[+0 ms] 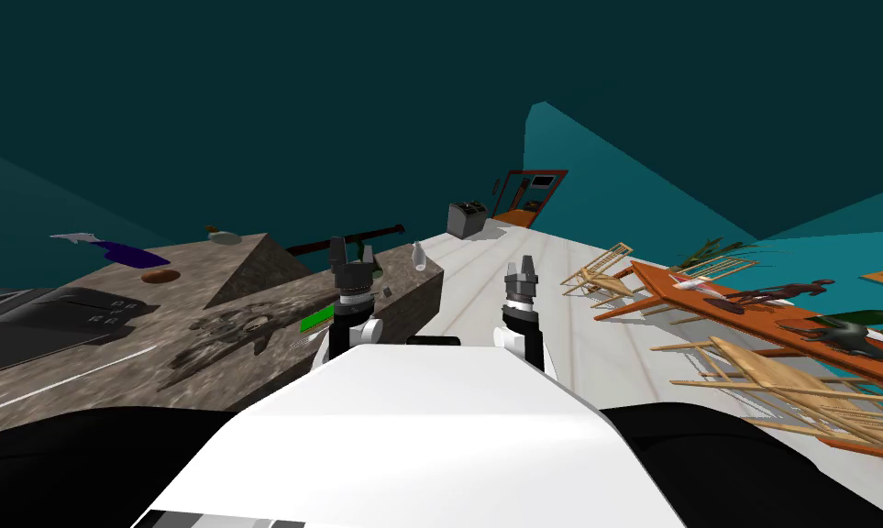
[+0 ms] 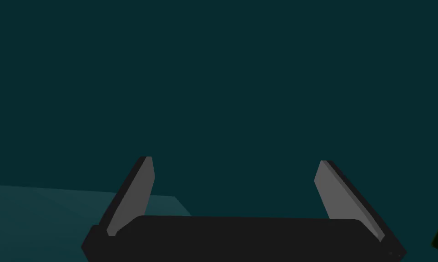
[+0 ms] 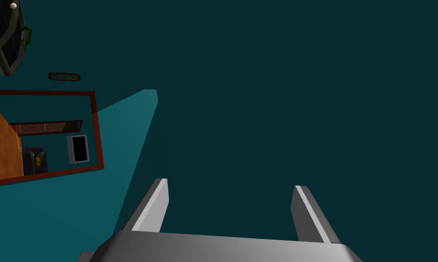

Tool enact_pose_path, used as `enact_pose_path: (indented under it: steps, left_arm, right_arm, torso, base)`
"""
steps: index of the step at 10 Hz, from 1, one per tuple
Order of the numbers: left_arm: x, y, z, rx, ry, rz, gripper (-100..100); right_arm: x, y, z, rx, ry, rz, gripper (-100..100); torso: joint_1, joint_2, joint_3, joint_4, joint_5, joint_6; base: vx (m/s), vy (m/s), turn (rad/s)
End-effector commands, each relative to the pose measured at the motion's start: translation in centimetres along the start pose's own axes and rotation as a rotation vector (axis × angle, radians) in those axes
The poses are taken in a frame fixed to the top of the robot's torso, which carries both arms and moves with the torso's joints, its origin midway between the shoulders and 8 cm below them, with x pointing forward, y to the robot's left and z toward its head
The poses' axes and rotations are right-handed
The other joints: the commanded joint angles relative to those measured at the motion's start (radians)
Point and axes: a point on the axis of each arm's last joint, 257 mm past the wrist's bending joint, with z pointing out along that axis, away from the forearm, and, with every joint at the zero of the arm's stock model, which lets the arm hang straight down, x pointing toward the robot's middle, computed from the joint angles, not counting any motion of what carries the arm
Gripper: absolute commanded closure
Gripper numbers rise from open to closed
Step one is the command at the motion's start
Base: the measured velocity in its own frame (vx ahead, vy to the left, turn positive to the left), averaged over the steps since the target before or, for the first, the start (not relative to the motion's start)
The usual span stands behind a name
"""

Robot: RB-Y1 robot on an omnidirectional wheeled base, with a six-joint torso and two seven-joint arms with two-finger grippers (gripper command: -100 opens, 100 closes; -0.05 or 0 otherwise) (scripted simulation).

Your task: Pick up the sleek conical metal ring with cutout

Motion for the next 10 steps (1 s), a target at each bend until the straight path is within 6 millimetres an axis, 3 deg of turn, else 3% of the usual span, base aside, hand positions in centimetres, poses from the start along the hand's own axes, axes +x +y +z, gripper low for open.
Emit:
enact_pose_path:
  steps: [1,10]
  left_arm:
    - [0.3,0.6,-0.9,-0.030,0.042,0.009,-100]
    - [0.6,3.3,-7.5,-0.247,0.177,-0.002,-100]
  right_arm:
    - [0.0,0.0,0.0,0.000,0.000,0.000,0]
    - [0.0,0.0,0.0,0.000,0.000,0.000,0]
  torso:
    - [0.000,0.000,0.000,0.000,0.000,0.000]
    - [0.000,0.002,0.001,0.000,0.000,0.000]
  base:
    - [-0.004,-0.003,-0.101]
    - [-0.018,-0.008,-0.107]
